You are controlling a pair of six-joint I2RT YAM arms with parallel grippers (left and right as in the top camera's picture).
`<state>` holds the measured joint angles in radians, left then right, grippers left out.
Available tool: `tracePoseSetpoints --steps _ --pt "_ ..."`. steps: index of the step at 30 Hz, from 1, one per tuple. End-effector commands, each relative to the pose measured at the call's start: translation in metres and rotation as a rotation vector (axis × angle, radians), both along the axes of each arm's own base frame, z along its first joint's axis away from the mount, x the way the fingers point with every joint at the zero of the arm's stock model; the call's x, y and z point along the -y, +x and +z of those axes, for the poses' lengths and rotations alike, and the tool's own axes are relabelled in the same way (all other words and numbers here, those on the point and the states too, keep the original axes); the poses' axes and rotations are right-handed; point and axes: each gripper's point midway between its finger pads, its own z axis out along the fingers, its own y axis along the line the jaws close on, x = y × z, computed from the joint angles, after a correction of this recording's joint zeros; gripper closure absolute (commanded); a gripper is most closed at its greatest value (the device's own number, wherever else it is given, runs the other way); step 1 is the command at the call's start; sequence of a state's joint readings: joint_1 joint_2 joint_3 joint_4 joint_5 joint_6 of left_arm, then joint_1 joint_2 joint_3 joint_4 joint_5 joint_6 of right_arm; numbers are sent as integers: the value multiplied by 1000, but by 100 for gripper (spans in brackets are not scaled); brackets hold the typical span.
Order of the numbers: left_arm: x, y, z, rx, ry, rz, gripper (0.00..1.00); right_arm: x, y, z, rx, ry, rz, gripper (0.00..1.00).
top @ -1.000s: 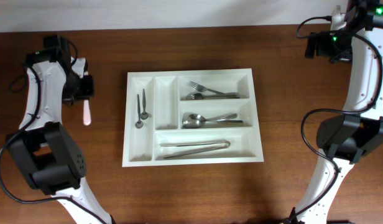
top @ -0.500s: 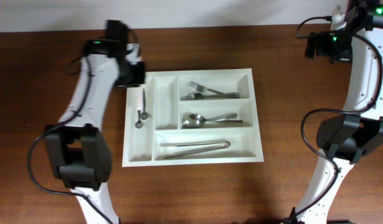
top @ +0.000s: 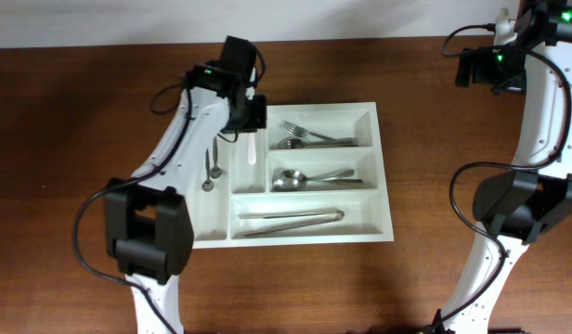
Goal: Pack container
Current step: 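Lift the pink knife with the left gripper toward the tray, then lower the pink knife into the narrow left-middle compartment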
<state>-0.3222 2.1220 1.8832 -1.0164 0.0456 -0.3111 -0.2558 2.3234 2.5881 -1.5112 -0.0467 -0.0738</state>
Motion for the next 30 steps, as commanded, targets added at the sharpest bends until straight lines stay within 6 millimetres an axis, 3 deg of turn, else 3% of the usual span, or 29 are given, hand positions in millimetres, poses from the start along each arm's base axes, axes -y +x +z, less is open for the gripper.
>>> tracePoseSetpoints --steps 1,30 --pt "-5 1 -17 -42 24 51 98 0 0 12 30 2 -10 1" --pt "-17 -35 -31 -201 85 50 98 0 0 12 30 2 -10 1"
